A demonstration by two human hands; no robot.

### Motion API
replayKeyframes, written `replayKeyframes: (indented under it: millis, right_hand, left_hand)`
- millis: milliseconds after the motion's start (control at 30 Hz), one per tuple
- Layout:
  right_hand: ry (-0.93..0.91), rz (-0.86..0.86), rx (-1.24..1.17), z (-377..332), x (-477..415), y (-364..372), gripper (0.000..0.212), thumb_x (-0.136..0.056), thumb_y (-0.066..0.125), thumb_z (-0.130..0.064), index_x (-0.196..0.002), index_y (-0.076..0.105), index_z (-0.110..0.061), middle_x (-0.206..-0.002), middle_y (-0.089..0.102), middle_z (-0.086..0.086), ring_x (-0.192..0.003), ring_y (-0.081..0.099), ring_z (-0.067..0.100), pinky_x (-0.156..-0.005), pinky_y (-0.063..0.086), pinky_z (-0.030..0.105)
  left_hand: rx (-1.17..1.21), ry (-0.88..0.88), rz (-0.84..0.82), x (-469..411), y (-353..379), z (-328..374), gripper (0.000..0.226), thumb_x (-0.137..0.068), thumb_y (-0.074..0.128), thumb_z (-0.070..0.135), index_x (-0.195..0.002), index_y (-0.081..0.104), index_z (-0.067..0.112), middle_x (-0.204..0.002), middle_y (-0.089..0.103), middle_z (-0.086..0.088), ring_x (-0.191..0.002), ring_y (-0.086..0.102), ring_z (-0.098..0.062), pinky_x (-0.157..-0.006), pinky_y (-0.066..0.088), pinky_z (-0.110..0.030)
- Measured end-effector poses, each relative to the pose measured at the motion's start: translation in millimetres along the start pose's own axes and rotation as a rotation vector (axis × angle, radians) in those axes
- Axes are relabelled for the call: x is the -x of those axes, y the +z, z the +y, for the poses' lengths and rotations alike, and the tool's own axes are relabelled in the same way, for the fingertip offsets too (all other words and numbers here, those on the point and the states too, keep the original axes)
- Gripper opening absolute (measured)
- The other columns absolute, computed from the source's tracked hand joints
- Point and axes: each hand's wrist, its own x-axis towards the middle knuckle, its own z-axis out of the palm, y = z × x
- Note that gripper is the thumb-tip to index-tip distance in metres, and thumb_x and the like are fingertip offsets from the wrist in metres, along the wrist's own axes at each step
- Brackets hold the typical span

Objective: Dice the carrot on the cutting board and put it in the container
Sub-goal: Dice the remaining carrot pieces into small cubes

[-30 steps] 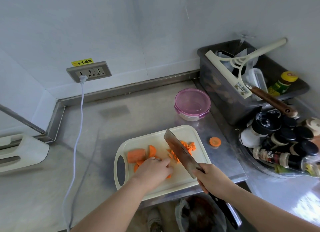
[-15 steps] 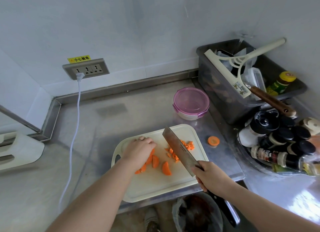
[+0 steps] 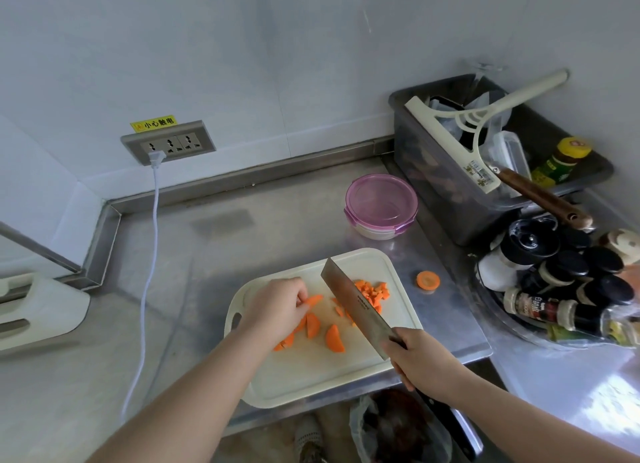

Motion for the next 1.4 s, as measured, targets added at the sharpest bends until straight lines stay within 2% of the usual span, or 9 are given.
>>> replayKeyframes:
  millis: [100,233,367,500,633,767,900,1067,1400]
  right_hand:
    - [0.001,-0.015,0.005,2.0,-3.6,9.1,0.025,-0.099,0.041,-0.023,-0.079,0.049,-0.010,-0.067,0.048,0.005,-0.048,0.042,0.013,-0.050,0.039,0.022]
    - [-0.005,0.008,0.065,7.0,-10.0,20.2,0.027,-0.099,0.041,-0.020,-0.075,0.049,-0.011,-0.069,0.051,0.006,-0.054,0.045,0.015,-0.055,0.038,0.027]
    - [-0.004,0.030,0.129,13.6,-14.8,26.3,0.022,-0.101,0.039,-0.021,-0.091,0.058,-0.012,-0.078,0.056,0.003,-0.061,0.050,0.011,-0.058,0.043,0.024]
    - [-0.017,0.078,0.180,17.0,-14.2,29.4,0.021,-0.102,0.039,-0.022,-0.087,0.053,-0.019,-0.078,0.056,-0.001,-0.061,0.052,0.009,-0.055,0.043,0.020]
    - [-0.021,0.056,0.170,15.6,-15.8,34.9,0.019,-0.102,0.040,-0.024,-0.092,0.054,-0.018,-0.083,0.059,0.001,-0.064,0.052,0.009,-0.055,0.046,0.022]
    - [-0.028,0.072,0.149,10.5,-20.3,38.8,0.024,-0.102,0.039,-0.026,-0.079,0.045,-0.025,-0.077,0.052,-0.005,-0.062,0.049,0.007,-0.052,0.037,0.015]
    - [-0.042,0.100,0.198,6.5,-25.7,39.3,0.031,-0.102,0.039,-0.026,-0.071,0.039,-0.027,-0.072,0.048,-0.006,-0.060,0.045,0.007,-0.052,0.035,0.015]
    - [-0.042,0.072,0.187,9.2,-28.0,39.1,0.027,-0.102,0.038,-0.026,-0.075,0.042,-0.026,-0.075,0.050,-0.005,-0.061,0.047,0.007,-0.053,0.037,0.016]
    - [-0.047,0.039,0.145,13.3,-27.5,42.7,0.019,-0.102,0.039,-0.030,-0.093,0.052,-0.019,-0.082,0.054,-0.001,-0.064,0.050,0.008,-0.056,0.040,0.017]
  left_hand:
    - [0.361,-0.202,-0.102,22.7,20.7,11.6,0.013,-0.085,0.067,0.032,-0.081,0.057,0.025,-0.076,0.061,0.013,-0.079,0.062,-0.011,-0.066,0.047,-0.023]
    - [0.513,-0.362,-0.093,35.9,44.1,19.4,0.017,-0.084,0.069,0.028,-0.097,0.061,0.021,-0.092,0.065,0.007,-0.090,0.063,-0.012,-0.084,0.050,-0.027]
    - [0.459,-0.384,-0.012,41.1,54.9,29.7,0.026,-0.086,0.068,0.028,-0.109,0.061,0.018,-0.104,0.066,0.004,-0.094,0.061,-0.011,-0.080,0.046,-0.023]
    - [0.463,-0.354,0.052,44.5,57.2,37.2,0.019,-0.090,0.063,0.028,-0.105,0.066,0.017,-0.104,0.067,0.004,-0.093,0.060,-0.011,-0.077,0.043,-0.020]
    - [0.555,-0.391,0.051,39.9,59.5,43.7,0.026,-0.090,0.063,0.024,-0.114,0.067,0.013,-0.111,0.067,0.001,-0.105,0.061,-0.014,-0.082,0.042,-0.019]
    - [0.577,-0.405,0.055,31.7,59.0,46.6,0.035,-0.091,0.063,0.019,-0.125,0.061,0.010,-0.124,0.064,-0.004,-0.116,0.058,-0.017,-0.095,0.041,-0.022]
    - [0.371,-0.305,0.112,27.0,51.9,41.6,0.036,-0.093,0.057,0.019,-0.129,0.058,0.014,-0.127,0.062,-0.001,-0.117,0.057,-0.016,-0.094,0.044,-0.023]
    - [-0.297,0.006,0.065,23.5,40.7,26.5,0.038,-0.094,0.052,0.026,-0.131,0.047,0.020,-0.133,0.043,0.000,-0.122,0.044,-0.024,-0.097,0.037,-0.035]
    - [-0.466,0.048,0.001,39.9,39.7,9.7,0.026,-0.094,0.046,0.022,-0.118,0.052,0.017,-0.125,0.049,-0.003,-0.116,0.044,-0.025,-0.094,0.031,-0.037]
